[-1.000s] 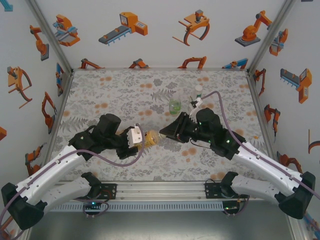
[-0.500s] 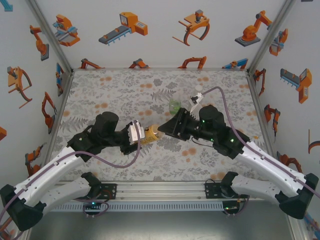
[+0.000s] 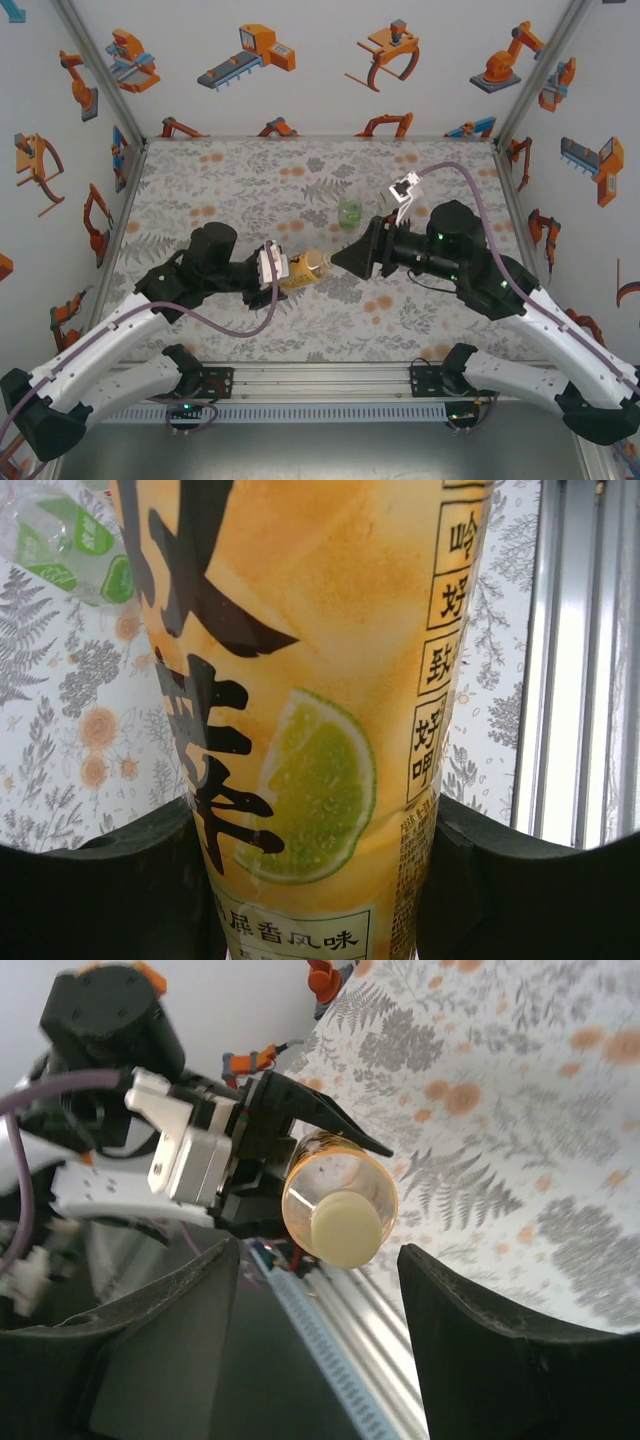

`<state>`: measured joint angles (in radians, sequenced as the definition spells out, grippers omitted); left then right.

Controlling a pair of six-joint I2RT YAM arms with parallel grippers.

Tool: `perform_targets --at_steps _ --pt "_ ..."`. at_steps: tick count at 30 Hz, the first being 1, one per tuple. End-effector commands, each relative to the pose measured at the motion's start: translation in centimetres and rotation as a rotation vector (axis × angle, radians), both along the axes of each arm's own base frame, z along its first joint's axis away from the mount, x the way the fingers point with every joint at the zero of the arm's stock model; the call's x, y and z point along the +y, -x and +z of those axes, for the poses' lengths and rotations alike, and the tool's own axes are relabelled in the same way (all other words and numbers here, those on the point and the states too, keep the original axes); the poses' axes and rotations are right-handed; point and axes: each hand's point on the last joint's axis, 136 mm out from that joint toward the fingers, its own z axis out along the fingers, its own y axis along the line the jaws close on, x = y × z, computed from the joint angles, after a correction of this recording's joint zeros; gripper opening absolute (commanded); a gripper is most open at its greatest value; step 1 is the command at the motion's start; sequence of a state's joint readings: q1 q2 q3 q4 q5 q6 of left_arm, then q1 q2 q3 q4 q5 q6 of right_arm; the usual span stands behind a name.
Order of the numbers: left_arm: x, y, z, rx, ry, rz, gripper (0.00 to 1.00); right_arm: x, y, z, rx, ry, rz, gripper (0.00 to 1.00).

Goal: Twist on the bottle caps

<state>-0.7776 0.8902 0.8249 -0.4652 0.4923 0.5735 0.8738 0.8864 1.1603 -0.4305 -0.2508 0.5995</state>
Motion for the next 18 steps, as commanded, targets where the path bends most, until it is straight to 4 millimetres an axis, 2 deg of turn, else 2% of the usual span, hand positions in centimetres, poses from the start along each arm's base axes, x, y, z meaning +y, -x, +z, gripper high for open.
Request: perform_targets --at_steps 1,4,9,13,18 --pt "-0.7 1.7 1.3 0.022 0.03 -0.109 0.0 -0.6 2.2 1.3 -0.326 0.114 0.153 0.57" --pt "-0.9 2.5 1.1 0.057 0.029 -0.154 0.0 -0.6 4.0 1.2 -0.489 0.189 0.289 0.55" --pt "-1.0 2.7 0.8 0.07 0.017 -0.172 0.0 0.0 6.8 -0.2 -0.625 0.268 0.538 0.57" --pt "-1.0 2.8 0.6 0.083 0.007 -0.178 0.0 0.7 6.5 -0.5 -0.637 0.283 0.577 0.57" --pt "-0.9 2.8 0.6 0.081 0.005 -0.179 0.0 1.5 5.3 -0.7 -0.647 0.299 0.547 0.58"
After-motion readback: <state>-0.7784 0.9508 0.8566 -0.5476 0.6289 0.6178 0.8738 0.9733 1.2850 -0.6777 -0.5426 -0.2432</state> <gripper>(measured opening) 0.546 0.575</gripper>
